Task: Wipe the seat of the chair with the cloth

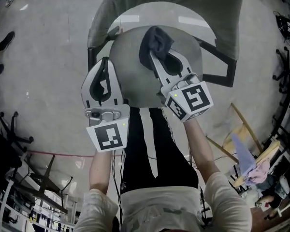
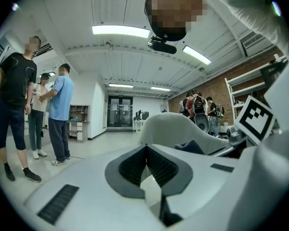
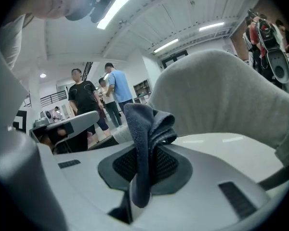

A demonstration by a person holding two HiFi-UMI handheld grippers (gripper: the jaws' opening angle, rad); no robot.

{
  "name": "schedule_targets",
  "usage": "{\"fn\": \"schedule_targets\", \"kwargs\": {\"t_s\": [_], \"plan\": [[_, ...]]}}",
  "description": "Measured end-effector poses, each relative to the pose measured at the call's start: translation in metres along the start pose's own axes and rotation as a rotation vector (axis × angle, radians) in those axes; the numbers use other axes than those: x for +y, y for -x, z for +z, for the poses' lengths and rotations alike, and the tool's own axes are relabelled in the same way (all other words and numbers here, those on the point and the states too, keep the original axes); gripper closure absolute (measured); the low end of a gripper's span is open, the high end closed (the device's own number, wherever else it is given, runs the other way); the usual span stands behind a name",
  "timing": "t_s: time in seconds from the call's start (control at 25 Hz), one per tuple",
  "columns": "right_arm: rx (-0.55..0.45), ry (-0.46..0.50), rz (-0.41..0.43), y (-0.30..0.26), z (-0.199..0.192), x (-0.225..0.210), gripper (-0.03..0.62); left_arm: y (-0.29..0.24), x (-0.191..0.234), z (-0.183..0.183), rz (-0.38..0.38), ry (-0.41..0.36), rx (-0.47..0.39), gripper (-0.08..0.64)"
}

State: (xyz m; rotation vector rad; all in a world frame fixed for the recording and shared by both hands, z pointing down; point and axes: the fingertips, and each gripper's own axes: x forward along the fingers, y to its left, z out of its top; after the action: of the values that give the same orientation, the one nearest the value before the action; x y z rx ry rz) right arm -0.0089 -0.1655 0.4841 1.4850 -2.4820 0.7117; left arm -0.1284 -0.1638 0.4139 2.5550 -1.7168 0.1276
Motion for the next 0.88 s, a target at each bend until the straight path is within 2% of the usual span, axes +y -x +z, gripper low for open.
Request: {"fn": "schedule_targets", "kwargs": {"t_s": [0.16,0.4,0.6,0.72,0.88], "plan": [[0.039,-0.038,0.021,-0.015,-0.023,0.004,0.543,-0.001,0.004,-0.010,0.003,0.014,0.003,0.545],[0.136,-0.217,0.102,-0.060,-0.059,0.009,0.543,-0.003,0.010,-0.010,0.010,-0.006,-0.005,0.545],[0.247,-0.366,0.134,-0.107,-0.091,0.013,0.543,0.000,0.011,-0.010,0.014,-0.004,-0.013,0.545],[0.318,-0.384,0.146,-0.132,-0.108,0.021,0.543,0.001,0.017,-0.010,0.020,-0.007,-0.012,0.545],[0.422,-0.372,0.158,-0.157,-0.135,0.030,0.543,0.001,0.025,-0.006,0.030,0.030,-0.024,0.545]]}}
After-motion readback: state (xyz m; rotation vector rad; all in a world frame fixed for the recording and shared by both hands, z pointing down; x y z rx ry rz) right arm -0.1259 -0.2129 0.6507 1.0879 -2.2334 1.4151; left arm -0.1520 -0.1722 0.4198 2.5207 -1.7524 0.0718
